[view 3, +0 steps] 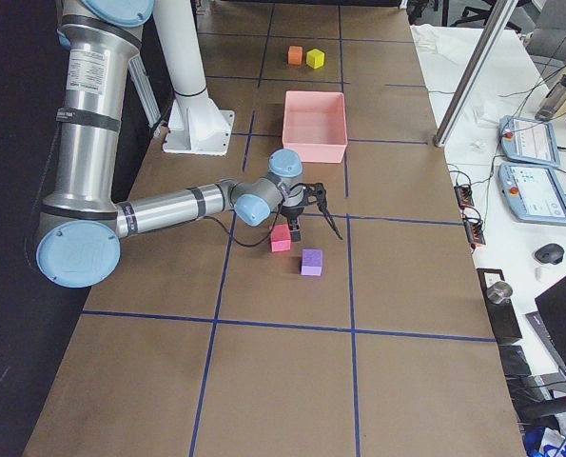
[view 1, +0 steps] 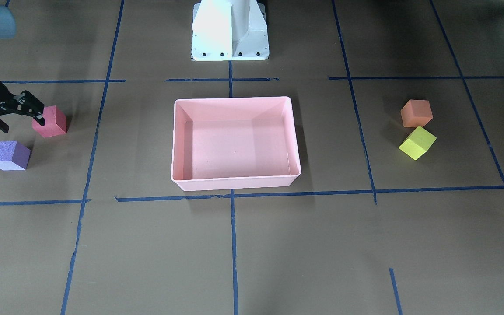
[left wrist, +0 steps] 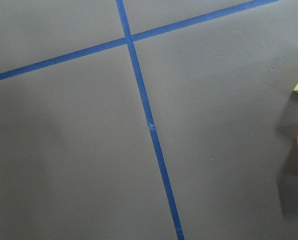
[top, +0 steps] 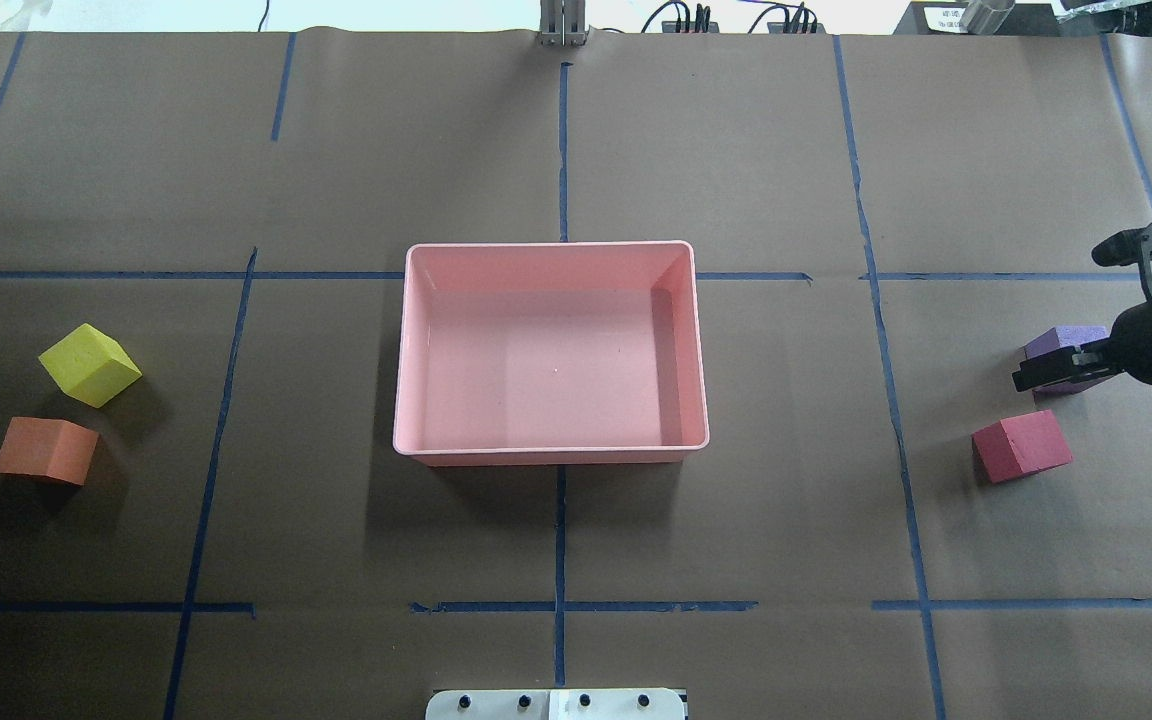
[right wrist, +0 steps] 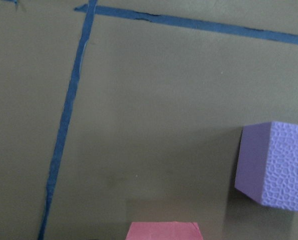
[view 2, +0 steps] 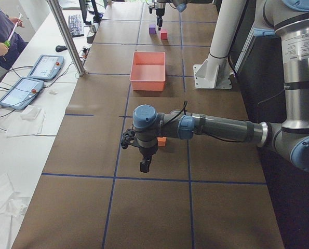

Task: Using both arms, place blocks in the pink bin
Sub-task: 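Lower the right gripper and grasp the magenta cube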

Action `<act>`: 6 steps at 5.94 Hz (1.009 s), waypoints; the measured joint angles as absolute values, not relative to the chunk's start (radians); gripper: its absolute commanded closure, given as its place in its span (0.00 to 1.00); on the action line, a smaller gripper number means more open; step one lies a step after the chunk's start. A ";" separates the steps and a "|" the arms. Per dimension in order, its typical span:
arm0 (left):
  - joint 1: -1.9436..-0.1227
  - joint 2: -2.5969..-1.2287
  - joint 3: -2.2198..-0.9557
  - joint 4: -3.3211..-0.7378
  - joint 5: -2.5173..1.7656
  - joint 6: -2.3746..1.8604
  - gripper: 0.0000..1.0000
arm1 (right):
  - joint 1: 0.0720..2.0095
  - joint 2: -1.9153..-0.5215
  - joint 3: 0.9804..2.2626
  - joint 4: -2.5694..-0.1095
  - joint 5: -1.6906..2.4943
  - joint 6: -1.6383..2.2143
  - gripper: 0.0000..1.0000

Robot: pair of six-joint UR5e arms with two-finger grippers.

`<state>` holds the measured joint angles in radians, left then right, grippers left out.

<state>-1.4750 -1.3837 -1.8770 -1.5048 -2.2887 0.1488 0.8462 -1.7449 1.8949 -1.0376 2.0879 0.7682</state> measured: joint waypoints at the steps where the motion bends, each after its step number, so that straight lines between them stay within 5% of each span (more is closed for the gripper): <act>1: -1.475 -1.384 -1.876 -1.505 -2.289 0.149 0.00 | 0.802 -1.756 1.879 -1.034 2.076 0.768 0.01; 2: -1.476 -1.384 -1.877 -1.505 -2.289 0.149 0.00 | 0.766 -1.758 1.852 -1.033 2.064 0.767 0.47; 3: -1.476 -1.384 -1.877 -1.504 -2.289 0.149 0.00 | 0.747 -1.756 1.832 -1.035 2.058 0.766 0.72; 6: -1.475 -1.384 -1.896 -1.502 -2.289 0.148 0.00 | 0.780 -1.748 1.914 -1.072 2.104 0.772 0.73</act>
